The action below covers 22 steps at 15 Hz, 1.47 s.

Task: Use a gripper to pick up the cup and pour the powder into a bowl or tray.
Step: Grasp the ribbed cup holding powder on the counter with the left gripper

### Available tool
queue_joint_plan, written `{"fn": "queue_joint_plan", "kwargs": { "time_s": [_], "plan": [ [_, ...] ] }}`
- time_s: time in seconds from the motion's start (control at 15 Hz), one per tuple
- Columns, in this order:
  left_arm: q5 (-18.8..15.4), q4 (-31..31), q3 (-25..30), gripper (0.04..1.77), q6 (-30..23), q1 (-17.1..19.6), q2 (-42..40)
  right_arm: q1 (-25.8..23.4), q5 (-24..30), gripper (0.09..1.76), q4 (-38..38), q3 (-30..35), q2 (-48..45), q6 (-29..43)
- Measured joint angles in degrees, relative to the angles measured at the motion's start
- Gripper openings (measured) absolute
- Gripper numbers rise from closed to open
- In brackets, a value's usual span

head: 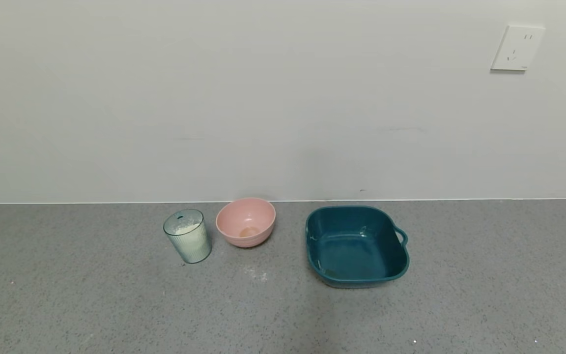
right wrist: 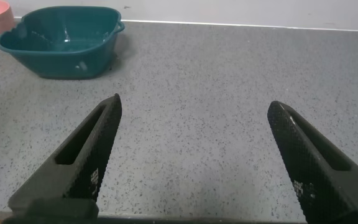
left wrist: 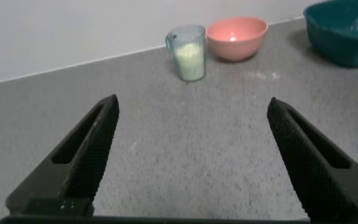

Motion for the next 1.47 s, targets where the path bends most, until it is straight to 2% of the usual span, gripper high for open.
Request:
{"fn": "queue_joint_plan", "kwargs": {
  "time_s": [0.27,0.6,0.73,1.13,1.47],
  "plan": [
    [-0.11,2.23,-8.50,1.72,-0.15,-0.18,6.56,0.00,0.00,1.71,0.00,0.00,0.00,-0.02],
    [0.17,0.88,-16.54,1.72,-0.32,-0.63,25.11,0.00,0.02,1.71,0.00,0.00,0.00,0.00],
    [0.24,-3.22,-18.07,1.72,-0.32,-0.66,34.10,0.07,0.02,1.71,0.00,0.00,0.00,-0.02],
    [0.33,-21.21,-18.92,1.72,-0.48,-0.68,59.88,0.11,0.00,1.71,0.00,0.00,0.00,0.00],
    [0.13,-30.39,-19.16,1.72,-0.59,-0.71,75.95,0.11,0.00,1.71,-0.02,0.00,0.00,-0.02]
  ]
}}
